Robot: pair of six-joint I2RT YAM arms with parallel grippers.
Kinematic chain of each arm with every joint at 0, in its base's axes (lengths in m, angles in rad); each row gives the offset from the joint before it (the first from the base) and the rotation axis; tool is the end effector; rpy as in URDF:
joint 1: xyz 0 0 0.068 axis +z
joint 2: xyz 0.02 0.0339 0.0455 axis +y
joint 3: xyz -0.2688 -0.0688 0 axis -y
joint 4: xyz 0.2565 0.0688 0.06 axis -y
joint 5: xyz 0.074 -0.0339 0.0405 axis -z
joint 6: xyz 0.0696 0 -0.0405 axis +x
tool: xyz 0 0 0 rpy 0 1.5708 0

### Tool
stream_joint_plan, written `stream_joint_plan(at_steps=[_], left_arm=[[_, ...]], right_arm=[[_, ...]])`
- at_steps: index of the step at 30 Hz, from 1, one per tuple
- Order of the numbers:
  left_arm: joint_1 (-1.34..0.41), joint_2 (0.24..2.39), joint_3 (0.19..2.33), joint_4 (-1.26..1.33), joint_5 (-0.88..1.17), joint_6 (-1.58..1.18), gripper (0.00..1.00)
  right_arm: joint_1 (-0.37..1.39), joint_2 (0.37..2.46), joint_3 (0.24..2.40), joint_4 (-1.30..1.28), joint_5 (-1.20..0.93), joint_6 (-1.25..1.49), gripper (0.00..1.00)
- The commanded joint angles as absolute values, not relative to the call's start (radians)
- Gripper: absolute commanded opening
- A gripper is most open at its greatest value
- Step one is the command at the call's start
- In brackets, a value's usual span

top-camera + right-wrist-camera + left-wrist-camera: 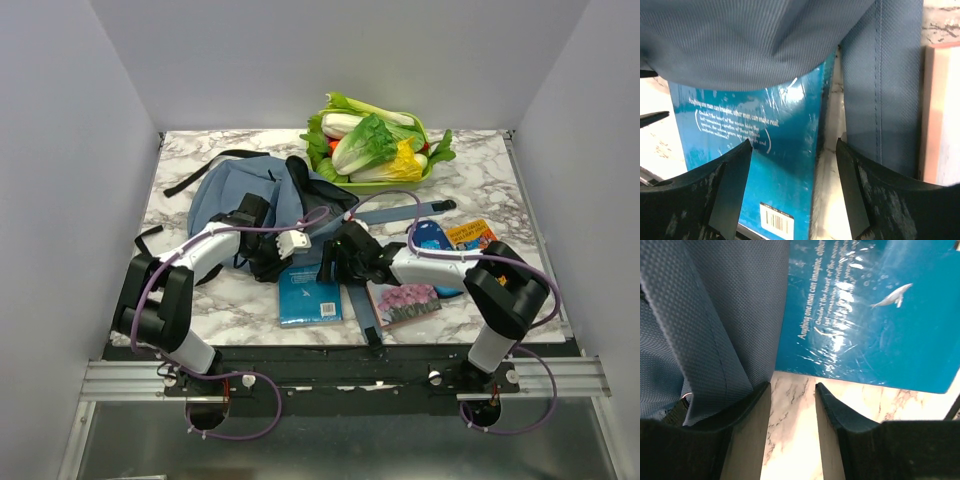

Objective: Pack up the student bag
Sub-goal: Pick up the book from the center of the board.

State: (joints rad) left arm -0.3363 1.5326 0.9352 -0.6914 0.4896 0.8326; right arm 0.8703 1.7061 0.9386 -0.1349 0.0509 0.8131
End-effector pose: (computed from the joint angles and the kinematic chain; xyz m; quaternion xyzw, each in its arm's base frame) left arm 0.2660 -0.1277 0.1574 0.5584 0.7823 -0.1991 0.1911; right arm 0.2421 0.2817 0.1323 -0.0187 0.9442 0.2285 0.2364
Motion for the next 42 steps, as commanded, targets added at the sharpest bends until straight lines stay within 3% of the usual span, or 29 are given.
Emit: stream_joint_plan(at_steps=[1, 8, 16, 27, 37, 42], left_arm=[[-0.331, 1.568, 0.901, -0.612, 0.362, 0.883, 0.49], [-0.345, 1.549, 0.802, -0.483, 0.319, 0.887, 0.49], [-0.407, 1.565, 0.795, -0.396, 0.262, 0.862, 0.44], [-0.529, 1.575, 0.859, -0.417, 0.345, 0.775, 0.46], [-0.541, 1.577, 0.885, -0.371, 0.500, 0.609, 0.44], [-0.545, 1.575, 0.877, -0.325, 0.520, 0.563, 0.43]], right_arm=[[0.851, 1.759, 0.974, -0.118, 0.038, 0.796, 0.77], [0.847, 1.816, 0.986, -0.083, 0.005, 0.822, 0.77], [0.818, 1.847, 0.876, 0.132, -0.182, 0.916, 0.74], [0.769, 1.790, 0.829, 0.449, -0.504, 1.037, 0.70], [0.762, 1.740, 0.720, 0.847, -0.636, 1.196, 0.67], [0.767, 1.677, 0.722, 0.723, -0.620, 1.125, 0.63]])
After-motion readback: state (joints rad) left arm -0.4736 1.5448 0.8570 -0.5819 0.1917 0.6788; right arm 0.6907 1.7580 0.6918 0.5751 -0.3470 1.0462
